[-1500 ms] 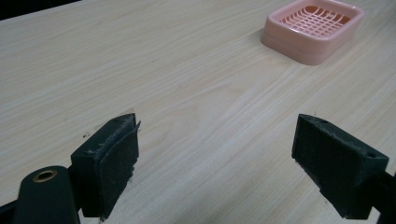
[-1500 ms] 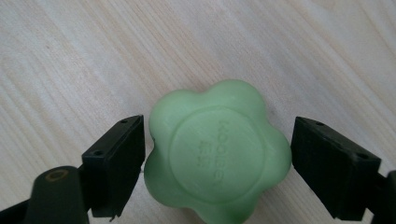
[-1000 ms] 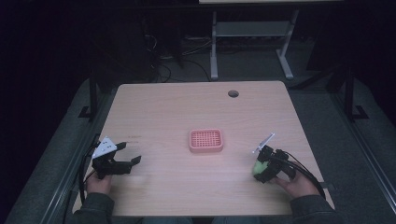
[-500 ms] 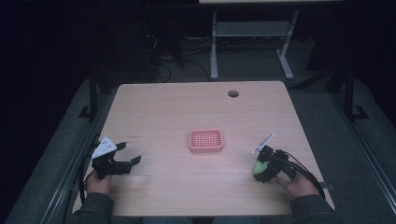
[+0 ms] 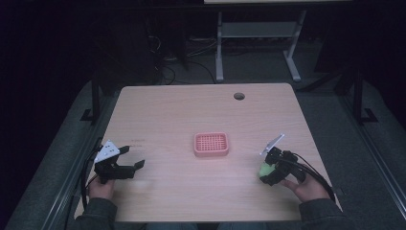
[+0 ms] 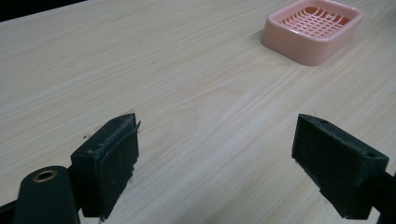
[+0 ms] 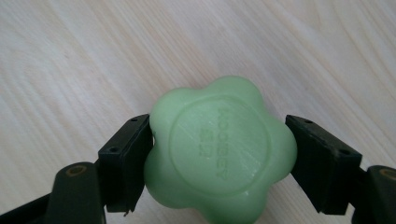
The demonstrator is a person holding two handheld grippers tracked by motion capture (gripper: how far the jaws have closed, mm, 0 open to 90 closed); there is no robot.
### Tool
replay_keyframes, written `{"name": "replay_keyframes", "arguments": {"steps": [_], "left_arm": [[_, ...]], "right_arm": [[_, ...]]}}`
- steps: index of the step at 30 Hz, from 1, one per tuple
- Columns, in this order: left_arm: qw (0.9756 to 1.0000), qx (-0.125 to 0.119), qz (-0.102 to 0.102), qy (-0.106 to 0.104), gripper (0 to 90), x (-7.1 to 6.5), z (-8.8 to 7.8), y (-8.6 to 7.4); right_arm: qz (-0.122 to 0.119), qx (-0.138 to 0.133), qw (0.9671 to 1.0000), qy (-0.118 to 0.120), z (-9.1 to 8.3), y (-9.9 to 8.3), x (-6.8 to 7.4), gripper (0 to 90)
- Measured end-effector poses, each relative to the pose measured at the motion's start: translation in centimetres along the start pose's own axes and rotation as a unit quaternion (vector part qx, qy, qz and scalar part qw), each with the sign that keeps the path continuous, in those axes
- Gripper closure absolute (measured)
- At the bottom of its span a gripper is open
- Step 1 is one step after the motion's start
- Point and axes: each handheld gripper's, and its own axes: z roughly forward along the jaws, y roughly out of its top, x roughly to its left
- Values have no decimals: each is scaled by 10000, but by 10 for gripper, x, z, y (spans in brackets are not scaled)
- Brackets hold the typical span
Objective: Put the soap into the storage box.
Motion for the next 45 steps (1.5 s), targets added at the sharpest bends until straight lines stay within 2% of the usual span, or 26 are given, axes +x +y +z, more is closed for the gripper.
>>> {"name": "replay_keyframes", "arguments": {"steps": [3, 4, 5, 7, 12, 17, 25, 32, 45], "left_arm": [[10000, -17, 32, 14, 144, 1, -1, 0], [10000, -36, 28, 15, 144, 1, -1, 0], [10000, -39, 13, 8, 144, 1, 0, 0], [10000, -35, 7, 19, 144, 1, 0, 0], [10000, 13, 46, 17, 144, 1, -1, 0], [10000, -4, -2, 17, 144, 1, -1, 0], [10000, -30, -40, 8, 144, 1, -1, 0], [10000, -48, -39, 6, 144, 1, -1, 1], [9999, -101, -82, 7, 144, 2, -2, 1]], "right_arm": [[-55, 32, 10000, 44, 1, 2, 0, 260], [-60, 20, 10000, -48, 0, 3, 1, 261], [-92, 32, 9999, 68, 1, 4, 1, 261], [-153, 37, 9999, -59, 0, 5, 2, 261], [-177, -2, 9998, -42, -3, 9, 1, 261], [-304, -111, 9995, 7, -9, 21, 1, 260], [-381, -250, 9989, 123, -14, 37, -3, 260], [-517, -396, 9977, 190, -20, 58, -6, 260], [-723, -403, 9962, 257, -22, 91, -5, 260]]}}
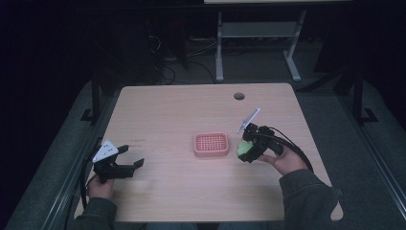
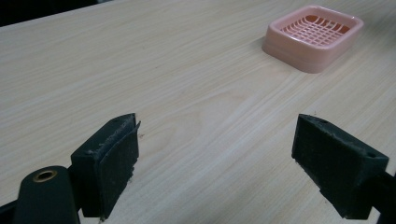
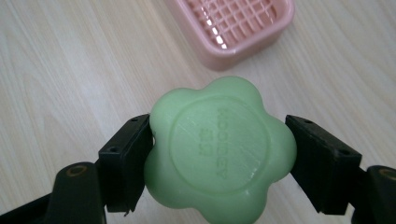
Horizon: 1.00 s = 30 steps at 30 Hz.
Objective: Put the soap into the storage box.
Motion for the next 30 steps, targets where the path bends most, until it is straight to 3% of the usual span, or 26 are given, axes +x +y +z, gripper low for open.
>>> {"name": "replay_keyframes", "arguments": {"steps": [30], "left_arm": [[10000, -60, -22, 1, 144, 1, -1, 1]], "right_arm": [[-289, -66, 9994, 154, 9, 52, -5, 260]]}}
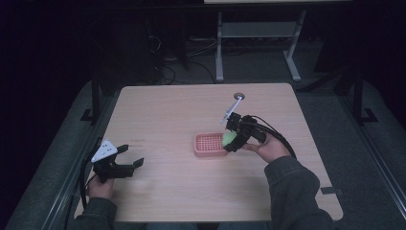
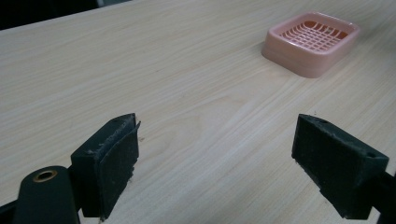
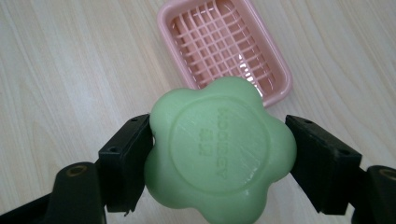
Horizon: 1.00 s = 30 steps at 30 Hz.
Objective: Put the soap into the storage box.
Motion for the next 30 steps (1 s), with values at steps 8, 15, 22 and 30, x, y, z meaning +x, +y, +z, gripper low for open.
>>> {"name": "replay_keyframes", "arguments": {"steps": [8, 15, 22, 30], "left_arm": [[10000, 7, 0, -1, 144, 0, 0, 0], [10000, -13, -12, -5, 144, 0, 0, 0], [10000, -39, -23, -13, 144, 0, 0, 0], [10000, -44, -14, -9, 144, 1, 0, 0]], "right_arm": [[-39, 12, 10000, 42, 0, 12, -4, 260], [-97, 25, 9999, 48, 3, 21, -6, 260], [-126, -2, 9999, 79, 13, 29, -8, 260], [-116, 78, 9998, 108, 25, 34, -11, 259]]}}
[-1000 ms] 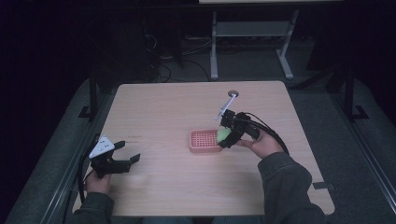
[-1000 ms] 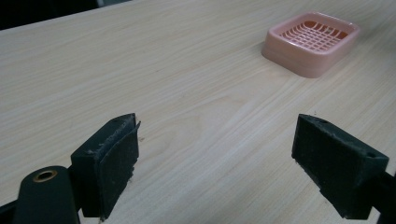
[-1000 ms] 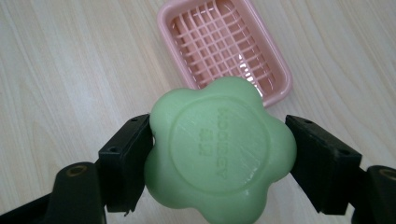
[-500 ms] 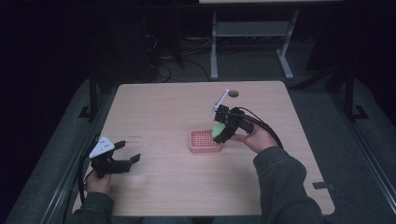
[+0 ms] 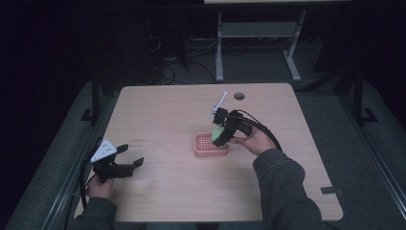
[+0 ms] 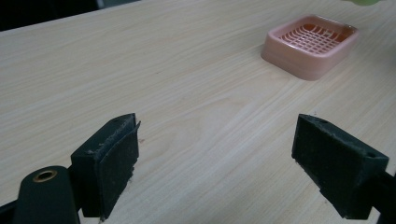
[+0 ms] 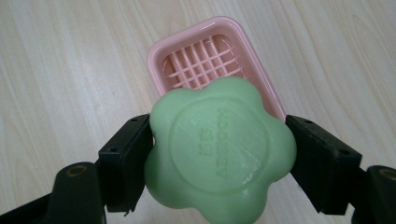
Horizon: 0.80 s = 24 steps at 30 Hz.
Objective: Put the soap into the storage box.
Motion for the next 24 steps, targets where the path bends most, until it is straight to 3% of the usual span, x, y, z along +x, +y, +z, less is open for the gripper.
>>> {"name": "replay_keyframes", "arguments": {"steps": [11, 24], "left_arm": [[10000, 9, -23, -3, 144, 0, 0, 0], [10000, 4, -2, -12, 144, 0, 0, 0]], "right_arm": [[-61, 48, 10000, 62, 5, 18, -1, 259], [-51, 130, 9999, 97, 18, 22, -4, 259]]}}
